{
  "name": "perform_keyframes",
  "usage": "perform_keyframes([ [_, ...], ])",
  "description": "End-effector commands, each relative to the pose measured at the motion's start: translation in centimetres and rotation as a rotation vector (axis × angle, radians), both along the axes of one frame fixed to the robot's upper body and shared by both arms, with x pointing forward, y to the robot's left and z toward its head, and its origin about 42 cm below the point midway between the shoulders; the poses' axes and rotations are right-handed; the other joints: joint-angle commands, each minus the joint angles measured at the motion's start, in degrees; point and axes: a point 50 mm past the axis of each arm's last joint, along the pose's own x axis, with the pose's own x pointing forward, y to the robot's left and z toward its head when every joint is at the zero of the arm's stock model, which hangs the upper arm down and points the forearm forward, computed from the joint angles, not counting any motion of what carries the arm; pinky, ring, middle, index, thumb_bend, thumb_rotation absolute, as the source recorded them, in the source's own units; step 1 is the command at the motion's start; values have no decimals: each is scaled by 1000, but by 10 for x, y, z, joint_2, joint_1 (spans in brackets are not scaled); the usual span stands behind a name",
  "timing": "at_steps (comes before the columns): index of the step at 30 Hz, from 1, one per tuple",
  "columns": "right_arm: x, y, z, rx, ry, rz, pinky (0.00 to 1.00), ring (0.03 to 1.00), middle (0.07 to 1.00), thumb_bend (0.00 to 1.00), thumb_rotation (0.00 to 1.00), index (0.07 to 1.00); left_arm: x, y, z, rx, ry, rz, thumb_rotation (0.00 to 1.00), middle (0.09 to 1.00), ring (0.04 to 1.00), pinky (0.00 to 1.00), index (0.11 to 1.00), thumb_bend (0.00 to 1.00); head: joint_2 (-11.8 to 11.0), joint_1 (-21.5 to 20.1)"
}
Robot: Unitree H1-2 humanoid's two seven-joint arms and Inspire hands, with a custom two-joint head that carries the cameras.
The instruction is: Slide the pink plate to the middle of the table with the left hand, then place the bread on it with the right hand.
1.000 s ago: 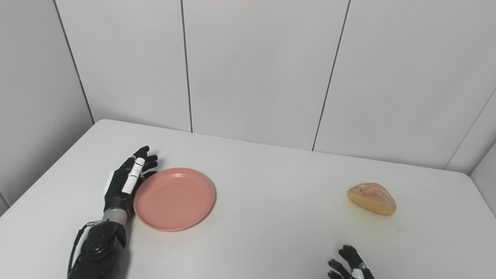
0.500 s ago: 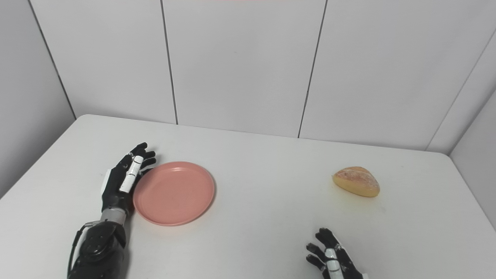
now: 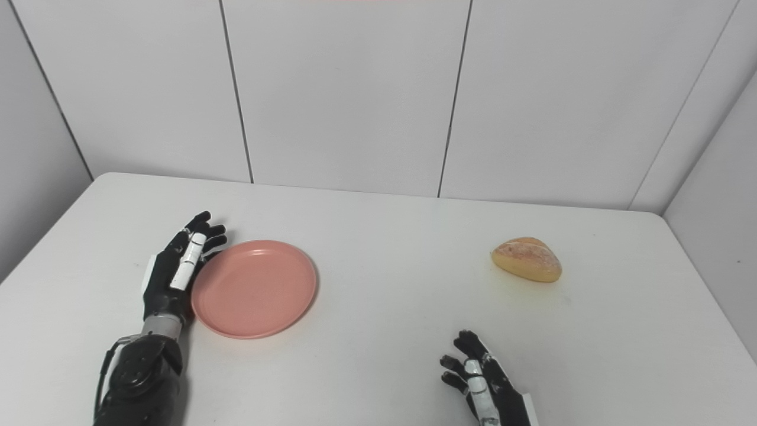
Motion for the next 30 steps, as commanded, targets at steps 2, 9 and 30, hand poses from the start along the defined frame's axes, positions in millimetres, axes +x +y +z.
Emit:
perform_keyframes([
  [2,3,9,5,12,-25,7,763,776,867,790,773,845,3,-8,-8,-26,53,-15,605,718,738,653,788,617,-1,-11],
  [9,4,17,6,-1,-29,15,760,771,871,763,769,841,7,-21,-8,-75,62,-30,635,718,733,645,790,720,-1,-32],
  [30,7,32,8,-22,-26,23,747,761,860,740,790,842,5,-70,-3,-127,145,-116,662,717,745,695,831,523,-2,-56],
])
